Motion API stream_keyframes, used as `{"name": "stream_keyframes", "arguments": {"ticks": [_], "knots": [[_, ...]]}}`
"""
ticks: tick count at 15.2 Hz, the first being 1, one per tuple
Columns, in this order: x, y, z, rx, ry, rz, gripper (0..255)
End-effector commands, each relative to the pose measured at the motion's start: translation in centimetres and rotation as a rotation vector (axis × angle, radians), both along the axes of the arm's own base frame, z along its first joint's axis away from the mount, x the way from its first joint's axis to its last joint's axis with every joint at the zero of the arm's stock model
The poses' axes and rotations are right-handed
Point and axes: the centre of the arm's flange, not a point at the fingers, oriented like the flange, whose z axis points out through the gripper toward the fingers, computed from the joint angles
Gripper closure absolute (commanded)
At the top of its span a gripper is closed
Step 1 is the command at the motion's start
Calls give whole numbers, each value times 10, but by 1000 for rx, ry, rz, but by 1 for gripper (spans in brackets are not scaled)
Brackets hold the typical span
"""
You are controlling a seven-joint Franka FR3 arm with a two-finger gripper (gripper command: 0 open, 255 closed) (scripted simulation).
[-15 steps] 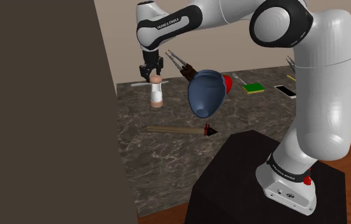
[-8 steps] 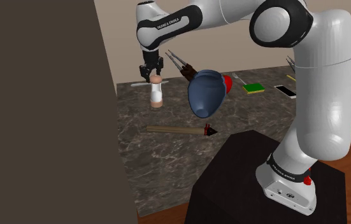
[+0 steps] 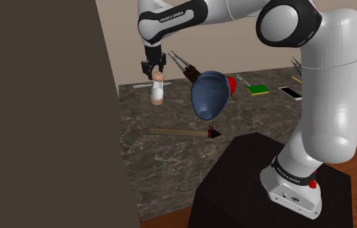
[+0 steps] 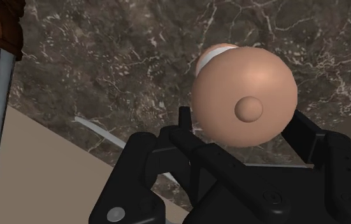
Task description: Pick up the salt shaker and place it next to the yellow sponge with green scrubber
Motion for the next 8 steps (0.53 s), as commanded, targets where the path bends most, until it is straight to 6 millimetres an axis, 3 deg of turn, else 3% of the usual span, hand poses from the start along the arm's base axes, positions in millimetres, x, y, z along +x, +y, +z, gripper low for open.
{"name": "stream_keyframes", "arguments": {"ticks": [1,8], "knots": [[0,0,12,0,0,0,255],[0,0,49,0,0,0,255]]}}
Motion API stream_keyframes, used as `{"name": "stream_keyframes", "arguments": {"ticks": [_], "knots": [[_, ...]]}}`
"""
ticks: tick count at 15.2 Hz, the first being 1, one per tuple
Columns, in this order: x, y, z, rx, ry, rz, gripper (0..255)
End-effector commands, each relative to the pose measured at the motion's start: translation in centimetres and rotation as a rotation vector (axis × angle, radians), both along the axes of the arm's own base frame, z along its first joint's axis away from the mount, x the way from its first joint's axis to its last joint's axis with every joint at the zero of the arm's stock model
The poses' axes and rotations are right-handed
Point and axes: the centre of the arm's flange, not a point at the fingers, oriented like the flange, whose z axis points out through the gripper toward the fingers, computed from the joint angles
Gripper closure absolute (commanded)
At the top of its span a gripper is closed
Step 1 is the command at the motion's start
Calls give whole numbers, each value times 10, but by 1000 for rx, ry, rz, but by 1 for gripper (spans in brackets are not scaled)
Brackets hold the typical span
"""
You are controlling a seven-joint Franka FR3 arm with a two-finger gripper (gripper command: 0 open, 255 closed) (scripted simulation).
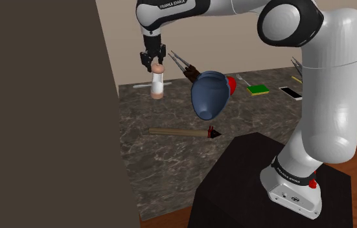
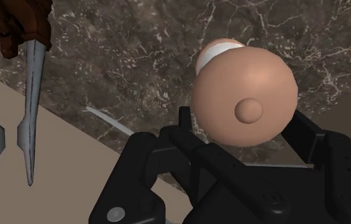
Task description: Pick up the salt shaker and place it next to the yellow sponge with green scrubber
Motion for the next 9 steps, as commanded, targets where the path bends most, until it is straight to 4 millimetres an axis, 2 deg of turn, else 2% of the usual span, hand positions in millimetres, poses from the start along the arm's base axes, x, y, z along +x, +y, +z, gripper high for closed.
{"name": "stream_keyframes", "arguments": {"ticks": [1,6,9], "knots": [[-1,1,12,0,0,0,255],[-1,1,35,0,0,0,255],[-29,-26,43,0,0,0,255]]}}
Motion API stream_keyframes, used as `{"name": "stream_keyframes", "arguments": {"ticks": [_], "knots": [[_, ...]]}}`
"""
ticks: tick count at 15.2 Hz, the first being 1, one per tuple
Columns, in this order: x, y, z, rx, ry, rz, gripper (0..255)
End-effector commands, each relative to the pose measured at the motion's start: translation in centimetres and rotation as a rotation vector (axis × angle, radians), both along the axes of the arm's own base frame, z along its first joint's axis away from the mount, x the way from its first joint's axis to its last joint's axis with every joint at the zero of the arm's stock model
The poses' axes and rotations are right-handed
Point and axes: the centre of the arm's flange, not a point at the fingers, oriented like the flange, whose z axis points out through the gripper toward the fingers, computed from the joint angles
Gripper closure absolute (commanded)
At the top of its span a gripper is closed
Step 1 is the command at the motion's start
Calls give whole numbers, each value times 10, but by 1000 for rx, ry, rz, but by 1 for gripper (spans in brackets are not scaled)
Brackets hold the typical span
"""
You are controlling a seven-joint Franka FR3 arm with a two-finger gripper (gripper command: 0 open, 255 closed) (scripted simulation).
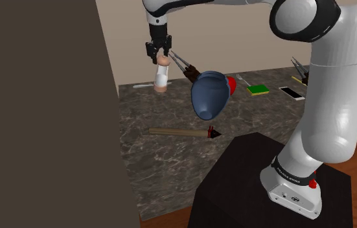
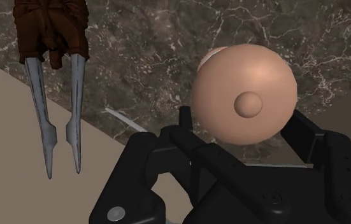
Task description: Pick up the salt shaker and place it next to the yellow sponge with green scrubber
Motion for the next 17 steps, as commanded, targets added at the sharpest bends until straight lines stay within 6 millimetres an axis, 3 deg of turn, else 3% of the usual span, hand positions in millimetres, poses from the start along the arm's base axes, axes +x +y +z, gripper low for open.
{"name": "stream_keyframes", "arguments": {"ticks": [1,17], "knots": [[-18,-16,4,0,0,0,255],[-169,-156,48,0,0,0,255]]}}
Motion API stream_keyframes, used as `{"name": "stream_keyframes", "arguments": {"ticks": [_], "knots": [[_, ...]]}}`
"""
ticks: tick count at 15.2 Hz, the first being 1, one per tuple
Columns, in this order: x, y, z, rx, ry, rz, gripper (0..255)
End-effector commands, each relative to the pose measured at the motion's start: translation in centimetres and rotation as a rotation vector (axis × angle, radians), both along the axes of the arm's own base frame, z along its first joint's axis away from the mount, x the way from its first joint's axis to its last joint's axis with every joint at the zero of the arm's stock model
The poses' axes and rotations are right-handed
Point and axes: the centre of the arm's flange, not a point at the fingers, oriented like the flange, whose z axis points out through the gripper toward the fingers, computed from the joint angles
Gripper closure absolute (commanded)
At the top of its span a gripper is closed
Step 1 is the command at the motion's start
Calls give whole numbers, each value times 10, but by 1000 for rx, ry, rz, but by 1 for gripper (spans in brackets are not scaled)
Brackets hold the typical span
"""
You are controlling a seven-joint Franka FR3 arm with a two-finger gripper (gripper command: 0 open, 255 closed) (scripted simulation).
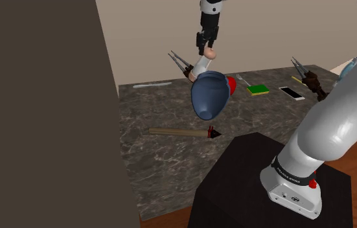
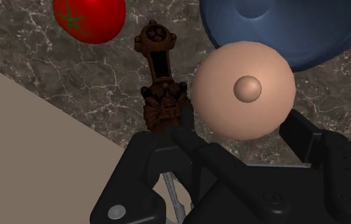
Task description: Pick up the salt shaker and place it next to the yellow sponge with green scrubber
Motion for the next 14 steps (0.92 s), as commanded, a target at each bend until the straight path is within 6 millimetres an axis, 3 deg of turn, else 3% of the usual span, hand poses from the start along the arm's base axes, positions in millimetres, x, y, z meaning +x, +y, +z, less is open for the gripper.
{"name": "stream_keyframes", "arguments": {"ticks": [1,14], "knots": [[-20,-17,6,0,0,1,255],[-143,-131,42,0,0,1,255]]}}
